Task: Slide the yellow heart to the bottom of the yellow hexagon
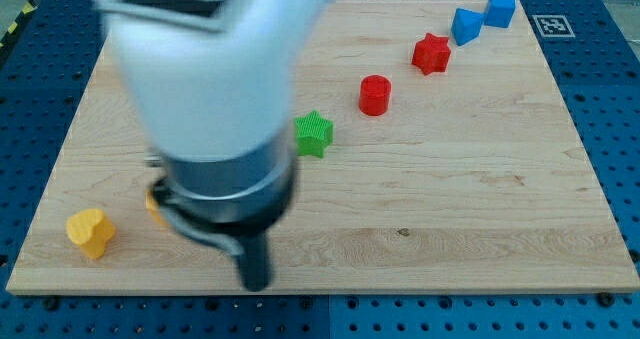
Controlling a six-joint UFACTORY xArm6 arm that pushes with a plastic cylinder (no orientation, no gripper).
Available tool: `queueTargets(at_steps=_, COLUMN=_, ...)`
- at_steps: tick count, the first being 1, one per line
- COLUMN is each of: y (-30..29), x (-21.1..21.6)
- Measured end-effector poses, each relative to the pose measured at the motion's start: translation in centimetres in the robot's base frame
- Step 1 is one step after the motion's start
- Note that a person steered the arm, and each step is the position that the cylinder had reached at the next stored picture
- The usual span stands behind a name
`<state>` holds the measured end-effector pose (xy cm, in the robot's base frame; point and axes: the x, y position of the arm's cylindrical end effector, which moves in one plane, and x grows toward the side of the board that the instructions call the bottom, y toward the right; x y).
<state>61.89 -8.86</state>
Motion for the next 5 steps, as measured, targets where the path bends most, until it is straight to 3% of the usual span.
queueTargets(at_steps=2, y=-21.3, x=-0.6)
queueTargets(at_steps=3, y=-21.6, x=-3.4)
queueTargets(at_steps=5, y=-19.9, x=-4.0)
